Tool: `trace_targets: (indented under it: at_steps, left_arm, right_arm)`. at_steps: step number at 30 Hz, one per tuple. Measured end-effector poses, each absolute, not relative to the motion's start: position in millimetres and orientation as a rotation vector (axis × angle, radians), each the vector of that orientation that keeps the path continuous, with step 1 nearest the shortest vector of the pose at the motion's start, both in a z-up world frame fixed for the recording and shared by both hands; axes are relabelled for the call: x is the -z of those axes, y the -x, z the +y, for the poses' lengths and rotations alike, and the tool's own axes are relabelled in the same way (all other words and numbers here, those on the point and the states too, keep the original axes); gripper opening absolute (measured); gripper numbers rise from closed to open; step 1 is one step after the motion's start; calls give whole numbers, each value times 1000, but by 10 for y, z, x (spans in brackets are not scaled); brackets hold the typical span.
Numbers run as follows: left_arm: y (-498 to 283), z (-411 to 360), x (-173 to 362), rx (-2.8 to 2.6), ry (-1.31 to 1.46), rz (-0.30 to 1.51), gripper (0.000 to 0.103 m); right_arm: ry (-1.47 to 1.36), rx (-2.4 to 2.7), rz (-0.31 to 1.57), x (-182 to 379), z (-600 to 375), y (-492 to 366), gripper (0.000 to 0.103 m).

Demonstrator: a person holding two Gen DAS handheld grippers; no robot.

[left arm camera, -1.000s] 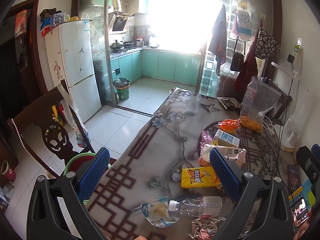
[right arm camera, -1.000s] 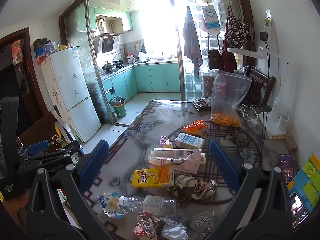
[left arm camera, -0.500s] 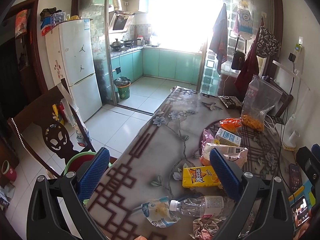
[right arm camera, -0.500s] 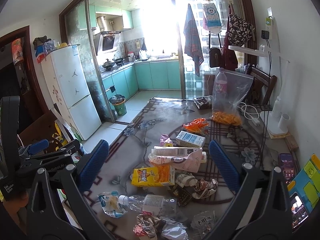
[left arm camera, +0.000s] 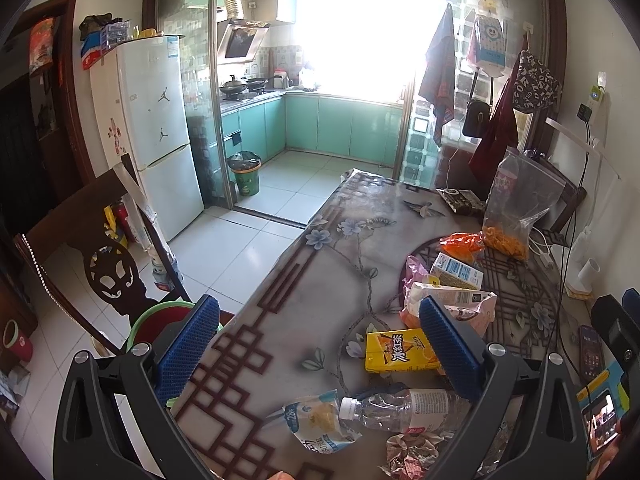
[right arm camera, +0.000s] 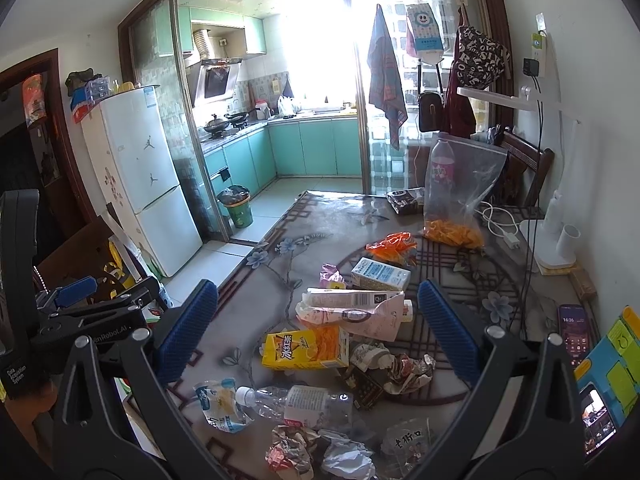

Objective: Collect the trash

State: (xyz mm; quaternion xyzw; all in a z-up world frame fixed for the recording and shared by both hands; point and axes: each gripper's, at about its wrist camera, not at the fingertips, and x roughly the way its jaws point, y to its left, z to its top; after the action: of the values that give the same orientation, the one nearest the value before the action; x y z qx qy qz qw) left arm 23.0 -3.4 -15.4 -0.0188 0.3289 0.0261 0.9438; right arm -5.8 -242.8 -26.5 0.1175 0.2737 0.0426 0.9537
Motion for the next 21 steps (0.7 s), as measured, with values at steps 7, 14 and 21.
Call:
trace_targets:
  at_steps: [7, 14, 21]
  left_arm:
    - [-230, -36, 151, -56, 40, 671, 95]
    - [-232, -11, 151, -60, 45, 671, 95]
    - [-237, 36, 161, -63, 44, 674, 95]
  right_arm:
    - [-238, -87, 557, 263, -2422, 59, 99]
    - [-232, -92, 568, 285, -2394, 37, 99]
    - [-232, -88, 589, 325, -2384, 15, 99]
